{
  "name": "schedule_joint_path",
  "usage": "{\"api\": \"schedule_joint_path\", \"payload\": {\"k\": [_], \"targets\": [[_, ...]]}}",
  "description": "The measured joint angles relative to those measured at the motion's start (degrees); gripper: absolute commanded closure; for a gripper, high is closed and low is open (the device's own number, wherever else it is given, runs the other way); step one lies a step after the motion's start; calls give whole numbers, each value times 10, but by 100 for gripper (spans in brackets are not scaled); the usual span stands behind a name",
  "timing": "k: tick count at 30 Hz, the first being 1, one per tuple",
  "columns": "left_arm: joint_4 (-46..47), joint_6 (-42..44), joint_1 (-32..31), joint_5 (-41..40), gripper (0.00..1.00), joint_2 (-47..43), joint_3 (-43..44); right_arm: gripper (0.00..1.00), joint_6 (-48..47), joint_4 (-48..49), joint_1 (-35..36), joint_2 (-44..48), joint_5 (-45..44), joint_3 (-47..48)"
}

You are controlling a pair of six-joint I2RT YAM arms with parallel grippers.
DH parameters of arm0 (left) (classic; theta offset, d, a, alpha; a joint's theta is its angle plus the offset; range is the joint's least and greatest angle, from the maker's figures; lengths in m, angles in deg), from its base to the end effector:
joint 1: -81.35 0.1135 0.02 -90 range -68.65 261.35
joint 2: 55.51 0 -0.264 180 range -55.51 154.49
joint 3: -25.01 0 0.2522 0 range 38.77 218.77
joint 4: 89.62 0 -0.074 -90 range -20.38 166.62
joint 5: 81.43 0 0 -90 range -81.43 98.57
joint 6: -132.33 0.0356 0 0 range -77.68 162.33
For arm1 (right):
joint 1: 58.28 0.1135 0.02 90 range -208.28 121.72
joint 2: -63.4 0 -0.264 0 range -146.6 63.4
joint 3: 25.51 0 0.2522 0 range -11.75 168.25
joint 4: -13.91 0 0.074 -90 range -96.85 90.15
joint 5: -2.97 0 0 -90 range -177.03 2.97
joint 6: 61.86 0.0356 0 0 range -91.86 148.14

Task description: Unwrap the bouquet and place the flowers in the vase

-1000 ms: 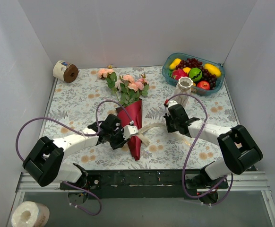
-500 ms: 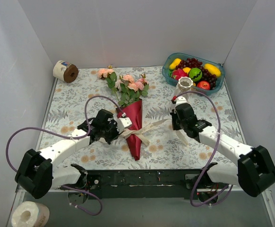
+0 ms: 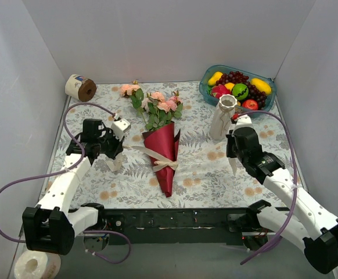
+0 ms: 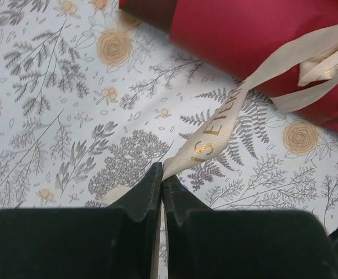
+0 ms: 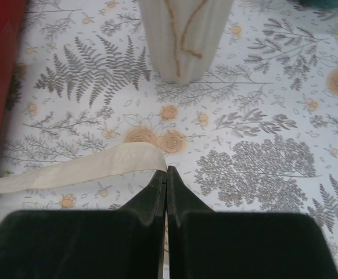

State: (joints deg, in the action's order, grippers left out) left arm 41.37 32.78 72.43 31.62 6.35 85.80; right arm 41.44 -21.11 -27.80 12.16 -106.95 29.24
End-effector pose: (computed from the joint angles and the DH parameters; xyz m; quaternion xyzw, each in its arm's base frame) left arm 0.2114 -0.0473 0.2597 0.0631 0.9213 -0.2390 0.3000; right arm 0.1769 0.0900 0.2786 -0.0448 0.8624 0.0394 0.5028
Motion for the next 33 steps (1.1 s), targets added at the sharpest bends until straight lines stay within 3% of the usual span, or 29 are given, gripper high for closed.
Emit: {"api": "schedule_joint_path", "payload": {"k": [3, 12, 18, 19, 20, 22, 25, 29, 33], "targets": [[-17, -3, 48, 18, 100, 6, 11, 99, 0, -28, -31, 18, -15, 2], [-19, -47, 270, 54, 100, 61, 82, 99, 16, -85, -159, 54, -101, 8], [-16, -59, 347, 49, 100, 64, 83, 99, 52, -98, -225, 27, -150, 31], [-14, -61, 352, 44, 95, 64, 82, 79, 57, -100, -232, 24, -161, 34], [-11, -63, 356, 40, 77, 62, 81, 62, 61, -100, -238, 21, -171, 37], [-3, -61, 361, 28, 2, 56, 78, 24, 70, -101, -244, 12, -184, 43], [-7, -59, 364, 27, 2, 40, 77, 9, 76, -103, -246, 1, -190, 49], [-49, -47, 365, 65, 2, 26, 101, 7, 73, -104, -247, -5, -191, 59], [-120, -23, 363, 155, 2, 42, 188, 6, 72, -108, -247, -1, -189, 86]]}}
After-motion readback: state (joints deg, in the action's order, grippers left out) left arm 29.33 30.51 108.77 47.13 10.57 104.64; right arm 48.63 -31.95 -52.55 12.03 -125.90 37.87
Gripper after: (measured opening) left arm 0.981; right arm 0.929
